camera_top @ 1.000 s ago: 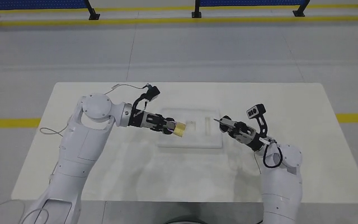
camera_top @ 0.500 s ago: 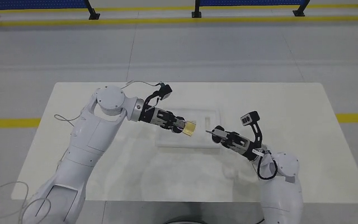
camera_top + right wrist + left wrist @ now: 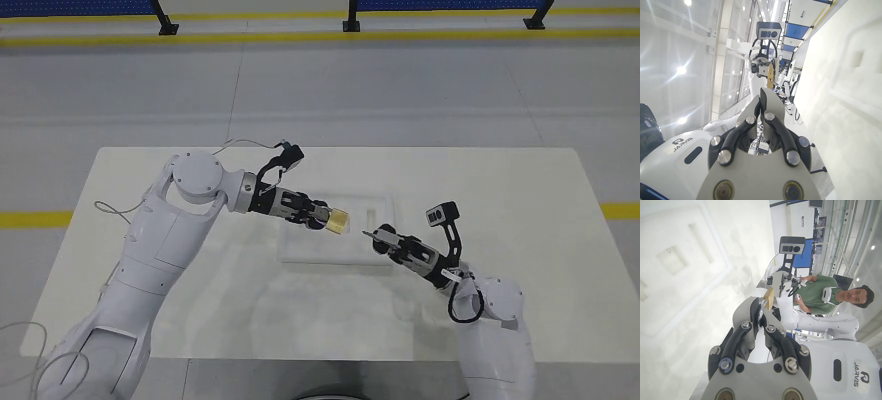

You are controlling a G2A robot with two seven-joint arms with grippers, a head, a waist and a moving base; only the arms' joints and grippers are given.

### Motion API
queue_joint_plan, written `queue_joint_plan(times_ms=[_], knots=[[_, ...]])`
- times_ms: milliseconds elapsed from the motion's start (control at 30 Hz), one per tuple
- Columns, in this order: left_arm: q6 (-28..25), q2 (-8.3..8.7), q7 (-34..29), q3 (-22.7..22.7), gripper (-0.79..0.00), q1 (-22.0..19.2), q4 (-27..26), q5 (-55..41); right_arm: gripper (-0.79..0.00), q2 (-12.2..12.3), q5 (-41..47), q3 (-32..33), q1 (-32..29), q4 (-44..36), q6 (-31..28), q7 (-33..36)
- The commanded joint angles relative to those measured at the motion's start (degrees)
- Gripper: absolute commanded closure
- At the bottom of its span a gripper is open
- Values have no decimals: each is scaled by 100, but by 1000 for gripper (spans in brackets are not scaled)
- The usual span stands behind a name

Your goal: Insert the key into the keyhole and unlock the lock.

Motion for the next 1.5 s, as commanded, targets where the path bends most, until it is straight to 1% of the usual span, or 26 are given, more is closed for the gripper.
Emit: queue_joint_plan(times_ms=[0,567,933,1467], knots=[[8,12,5,5,0,0,-14,13,0,22,51,-31,6,25,-49,-64],[32,65,20,125,0,-72,-36,-147,0,238,65,-520,209,228,-274,-342],[20,100,-45,232,0,-143,2,-148,0,383,122,-669,273,314,-298,-499],[-3,141,28,331,0,-184,-16,-240,0,572,212,-908,306,402,-392,-705]])
